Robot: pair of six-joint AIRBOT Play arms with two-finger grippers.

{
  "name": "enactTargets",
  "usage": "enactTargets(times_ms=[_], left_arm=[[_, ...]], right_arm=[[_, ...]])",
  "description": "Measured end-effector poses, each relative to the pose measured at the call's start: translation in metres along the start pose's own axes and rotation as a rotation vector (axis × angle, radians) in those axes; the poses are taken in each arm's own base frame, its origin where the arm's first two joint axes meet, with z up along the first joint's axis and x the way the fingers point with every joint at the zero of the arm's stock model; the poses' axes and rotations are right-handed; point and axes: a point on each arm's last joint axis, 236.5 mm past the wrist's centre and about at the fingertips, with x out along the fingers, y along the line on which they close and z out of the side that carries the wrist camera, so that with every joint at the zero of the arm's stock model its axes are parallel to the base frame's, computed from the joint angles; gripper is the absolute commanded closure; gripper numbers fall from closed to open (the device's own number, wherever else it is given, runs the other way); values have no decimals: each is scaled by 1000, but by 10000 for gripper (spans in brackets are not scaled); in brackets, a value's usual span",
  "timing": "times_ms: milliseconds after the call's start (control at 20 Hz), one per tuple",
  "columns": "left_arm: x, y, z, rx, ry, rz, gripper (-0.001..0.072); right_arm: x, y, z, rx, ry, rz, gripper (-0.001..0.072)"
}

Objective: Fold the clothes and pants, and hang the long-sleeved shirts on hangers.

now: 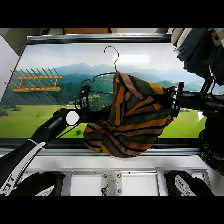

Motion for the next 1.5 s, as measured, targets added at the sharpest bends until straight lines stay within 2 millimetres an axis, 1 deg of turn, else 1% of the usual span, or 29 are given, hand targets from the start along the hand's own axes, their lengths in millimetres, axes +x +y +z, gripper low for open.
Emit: enactTargets(times_ms=[100,200,300,450,600,700,850,1050,1150,1250,1350,1500], left_arm=[[4,2,-5,-10,21,5,697],[0,9,-1,-30,24,17,697],[-12,20,10,-57,3,26,697],[-40,42,34,-100,-54,43,697],[-59,62,46,-125,-82,63,698],[-65,72,48,-141,-81,77,698],[-65,81,47,-150,-67,88,697],[-64,81,47,-137,-54,90,698],[-69,79,55,-117,-70,91,698],[-80,81,69,-102,-98,103,698],[-92,87,82,-86,-121,126,697],[-105,96,91,-87,-134,154,698]], right_arm=[[-1,1,1,7,1,-2,705],[-2,5,4,12,1,-4,706],[-5,10,5,17,13,-10,706],[-9,21,2,34,52,-13,707],[-13,40,3,37,77,18,706],[-16,50,5,32,85,31,706],[-19,60,6,25,92,38,707],[-21,65,8,22,94,39,707],[-21,66,8,23,96,38,707],[-21,65,5,26,111,32,707],[-22,66,-1,27,135,38,707],[-22,65,-1,30,137,32,708]])
